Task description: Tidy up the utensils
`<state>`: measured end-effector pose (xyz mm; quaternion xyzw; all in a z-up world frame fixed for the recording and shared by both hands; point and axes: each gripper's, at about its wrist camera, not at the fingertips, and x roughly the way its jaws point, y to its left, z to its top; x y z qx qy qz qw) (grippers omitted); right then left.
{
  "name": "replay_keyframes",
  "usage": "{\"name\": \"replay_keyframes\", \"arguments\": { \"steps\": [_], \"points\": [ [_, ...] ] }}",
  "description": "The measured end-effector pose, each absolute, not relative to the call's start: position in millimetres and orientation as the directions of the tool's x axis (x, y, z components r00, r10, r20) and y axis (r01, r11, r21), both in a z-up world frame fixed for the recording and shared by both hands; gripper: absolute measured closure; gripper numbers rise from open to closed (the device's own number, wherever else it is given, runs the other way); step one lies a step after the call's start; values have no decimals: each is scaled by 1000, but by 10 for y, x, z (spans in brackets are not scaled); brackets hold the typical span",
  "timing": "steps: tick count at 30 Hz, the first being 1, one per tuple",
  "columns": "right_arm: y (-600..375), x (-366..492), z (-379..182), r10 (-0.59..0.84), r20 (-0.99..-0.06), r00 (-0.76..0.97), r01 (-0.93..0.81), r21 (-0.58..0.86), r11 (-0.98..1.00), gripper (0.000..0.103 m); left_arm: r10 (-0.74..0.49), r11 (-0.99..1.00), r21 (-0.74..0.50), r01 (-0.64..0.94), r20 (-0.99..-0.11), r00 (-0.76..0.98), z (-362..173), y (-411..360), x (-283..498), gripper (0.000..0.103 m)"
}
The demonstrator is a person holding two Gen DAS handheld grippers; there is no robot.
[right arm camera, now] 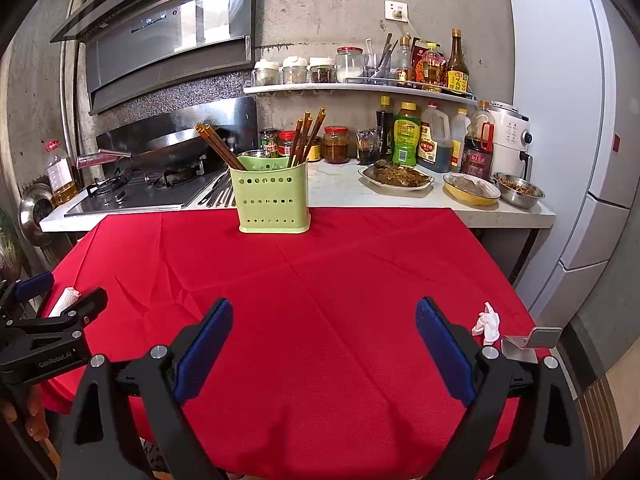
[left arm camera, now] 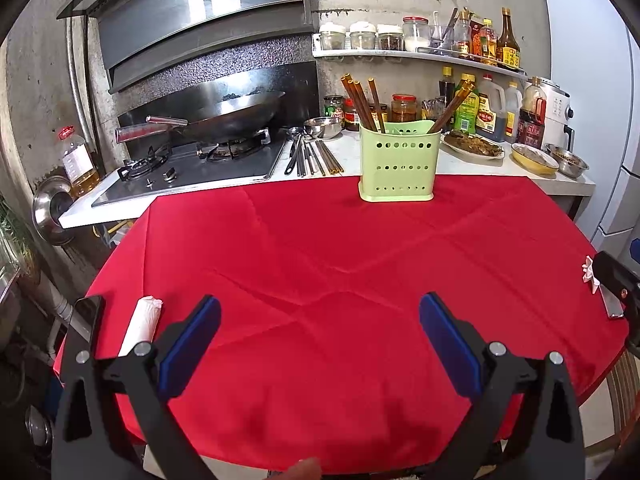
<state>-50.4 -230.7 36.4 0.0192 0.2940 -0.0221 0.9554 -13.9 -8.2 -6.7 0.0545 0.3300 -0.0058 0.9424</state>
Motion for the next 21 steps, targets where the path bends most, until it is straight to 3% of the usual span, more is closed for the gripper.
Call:
{"name": "replay_keyframes", "arguments": {
  "steps": [21],
  "points": [
    [-2326,-508,318,-26,-570,821,50,26,998,11,33,994,103,42,-629,777,-86,-83,-127,6]
  ]
}}
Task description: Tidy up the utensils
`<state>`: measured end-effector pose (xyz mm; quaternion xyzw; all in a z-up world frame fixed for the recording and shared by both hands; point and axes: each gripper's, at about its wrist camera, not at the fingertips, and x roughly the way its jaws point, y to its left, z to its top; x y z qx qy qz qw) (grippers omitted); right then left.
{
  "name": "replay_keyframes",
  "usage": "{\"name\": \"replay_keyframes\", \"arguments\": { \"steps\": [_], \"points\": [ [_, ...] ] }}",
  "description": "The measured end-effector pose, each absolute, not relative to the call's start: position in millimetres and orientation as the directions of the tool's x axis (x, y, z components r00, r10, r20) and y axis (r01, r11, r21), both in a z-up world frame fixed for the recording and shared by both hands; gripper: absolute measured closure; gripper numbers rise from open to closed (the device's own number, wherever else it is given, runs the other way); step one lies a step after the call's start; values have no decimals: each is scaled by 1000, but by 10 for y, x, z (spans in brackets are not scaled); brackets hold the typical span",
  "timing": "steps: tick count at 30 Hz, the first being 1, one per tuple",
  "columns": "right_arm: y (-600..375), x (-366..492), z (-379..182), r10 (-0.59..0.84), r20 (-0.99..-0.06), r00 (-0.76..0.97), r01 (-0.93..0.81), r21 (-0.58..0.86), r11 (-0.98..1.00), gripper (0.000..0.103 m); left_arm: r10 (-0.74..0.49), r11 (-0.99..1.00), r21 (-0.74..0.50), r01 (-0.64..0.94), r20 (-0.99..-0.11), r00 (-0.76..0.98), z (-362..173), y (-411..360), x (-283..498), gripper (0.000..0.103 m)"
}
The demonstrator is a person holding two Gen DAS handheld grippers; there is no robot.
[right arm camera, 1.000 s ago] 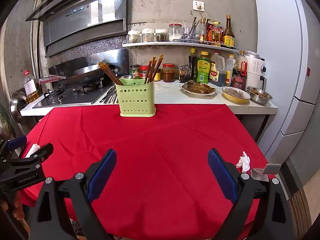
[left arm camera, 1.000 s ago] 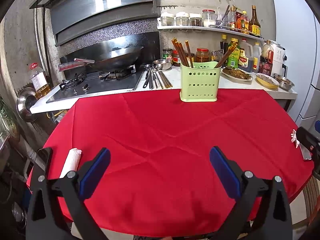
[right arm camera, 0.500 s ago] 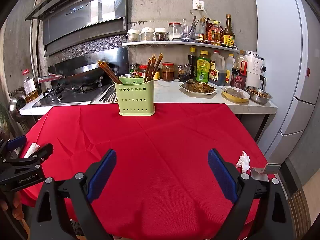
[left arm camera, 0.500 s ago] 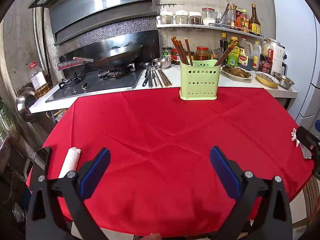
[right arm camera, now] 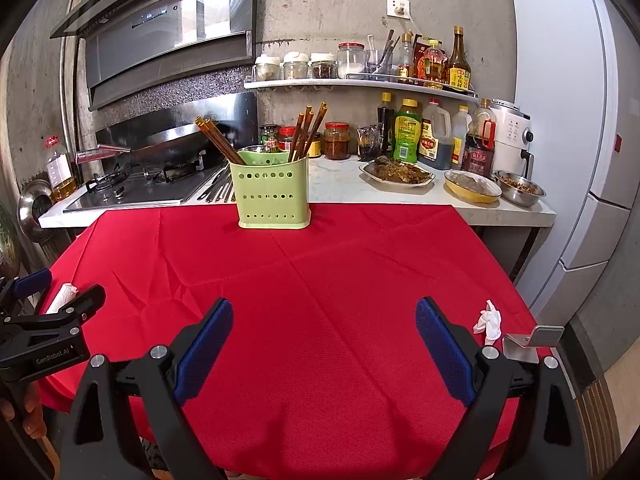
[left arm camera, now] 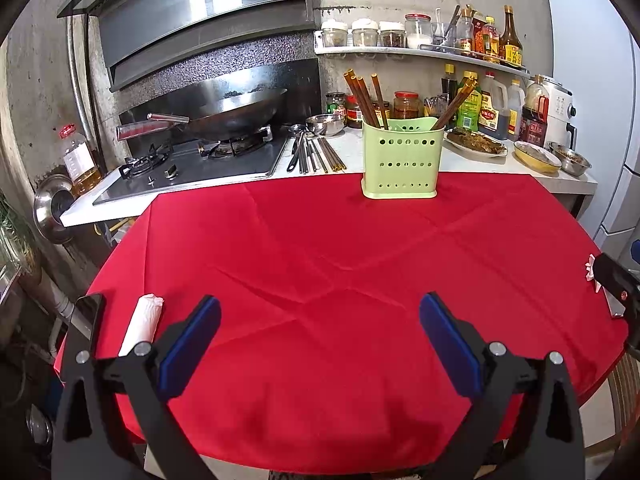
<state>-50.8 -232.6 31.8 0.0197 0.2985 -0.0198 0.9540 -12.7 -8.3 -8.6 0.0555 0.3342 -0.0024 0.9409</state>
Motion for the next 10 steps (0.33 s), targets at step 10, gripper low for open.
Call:
{"name": "replay_keyframes", "arguments": {
  "steps": [10],
  "points": [
    [-2486,-324,170,-13,-589,808,59,59,997,11,-2,992,93,80,-643,765,-192,-36,40,6]
  ]
}}
